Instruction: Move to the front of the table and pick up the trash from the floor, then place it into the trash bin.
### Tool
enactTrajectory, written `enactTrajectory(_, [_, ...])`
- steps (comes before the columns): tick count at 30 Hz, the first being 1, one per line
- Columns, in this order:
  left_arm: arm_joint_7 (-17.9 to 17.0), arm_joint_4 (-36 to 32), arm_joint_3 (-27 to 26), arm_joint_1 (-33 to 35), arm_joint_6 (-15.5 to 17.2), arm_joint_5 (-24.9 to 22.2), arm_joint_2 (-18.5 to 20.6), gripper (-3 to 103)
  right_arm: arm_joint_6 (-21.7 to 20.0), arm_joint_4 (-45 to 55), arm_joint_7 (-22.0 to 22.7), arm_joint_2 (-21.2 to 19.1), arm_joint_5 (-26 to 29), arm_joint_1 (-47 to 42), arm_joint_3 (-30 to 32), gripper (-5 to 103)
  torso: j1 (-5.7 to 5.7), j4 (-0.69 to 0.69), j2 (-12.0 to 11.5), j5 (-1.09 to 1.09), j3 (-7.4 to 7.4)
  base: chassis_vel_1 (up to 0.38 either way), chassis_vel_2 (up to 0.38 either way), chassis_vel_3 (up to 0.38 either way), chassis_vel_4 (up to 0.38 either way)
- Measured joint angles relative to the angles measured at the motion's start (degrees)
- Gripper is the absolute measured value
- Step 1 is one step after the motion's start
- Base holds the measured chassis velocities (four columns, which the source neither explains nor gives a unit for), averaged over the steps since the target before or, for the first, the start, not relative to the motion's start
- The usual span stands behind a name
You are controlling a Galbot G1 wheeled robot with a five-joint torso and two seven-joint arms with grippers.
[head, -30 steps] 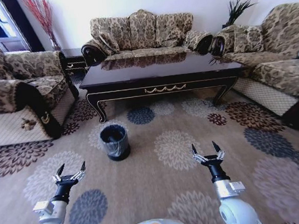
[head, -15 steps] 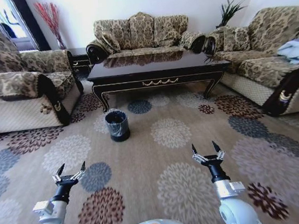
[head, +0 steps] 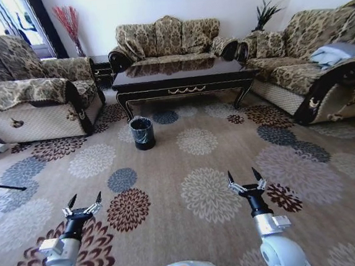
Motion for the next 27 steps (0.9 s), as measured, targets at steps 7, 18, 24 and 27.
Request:
enactTrajectory(7, [0.0, 0.0, 0.0, 0.0, 0.0, 0.0, 0.0, 100, 0.0, 0.0, 0.0, 0.0, 0.0, 0.0, 0.0, 100, 0.17, 0.0, 1.1, -0.02, 0.87, 0.172, -0.161, -0.186, 0.154])
enactTrajectory(18, [0.0, 0.0, 0.0, 0.0, 0.0, 0.0, 0.0, 100, 0.0, 0.0, 0.0, 0.0, 0.0, 0.0, 0.0, 100, 0.81, -0.01, 3.7, -0.02, 2.9, -0.035, 0.017, 0.026, -0.025])
enactTrajectory(24, [0.0, 0.0, 0.0, 0.0, 0.0, 0.0, 0.0, 100, 0.0, 0.0, 0.0, 0.0, 0.0, 0.0, 0.0, 100, 1.23, 0.0, 5.0, -0.02, 3.73, 0.0, 0.0, 0.0, 0.0])
enactTrajectory(27, [0.0, 0.0, 0.0, 0.0, 0.0, 0.0, 0.0, 100, 0.0, 0.0, 0.0, 0.0, 0.0, 0.0, 0.0, 100, 1.39, -0.01, 5.8, -0.02, 4.49, 0.056, -0.051, -0.061, 0.057])
